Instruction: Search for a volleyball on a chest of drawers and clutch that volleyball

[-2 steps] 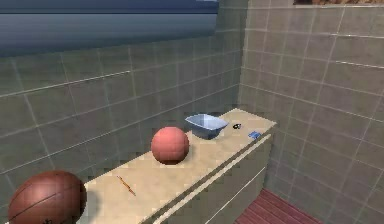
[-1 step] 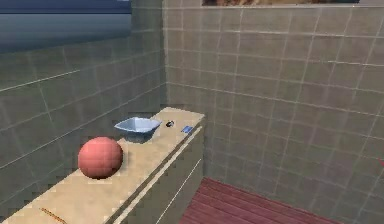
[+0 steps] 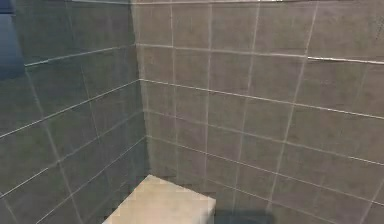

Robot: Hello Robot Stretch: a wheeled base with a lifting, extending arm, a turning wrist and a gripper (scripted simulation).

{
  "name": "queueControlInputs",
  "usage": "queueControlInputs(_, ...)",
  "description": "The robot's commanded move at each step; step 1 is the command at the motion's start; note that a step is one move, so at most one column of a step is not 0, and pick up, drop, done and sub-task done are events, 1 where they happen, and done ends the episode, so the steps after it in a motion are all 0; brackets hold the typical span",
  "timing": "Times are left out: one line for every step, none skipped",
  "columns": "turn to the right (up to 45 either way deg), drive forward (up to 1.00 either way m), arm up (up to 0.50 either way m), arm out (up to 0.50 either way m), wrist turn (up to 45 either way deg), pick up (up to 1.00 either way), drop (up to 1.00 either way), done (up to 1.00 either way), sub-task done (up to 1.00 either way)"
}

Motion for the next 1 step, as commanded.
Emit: queueControlInputs(-45.0, 0.00, 0.00, 0.00, 0.0, 0.00, 0.00, 0.00, 0.00)
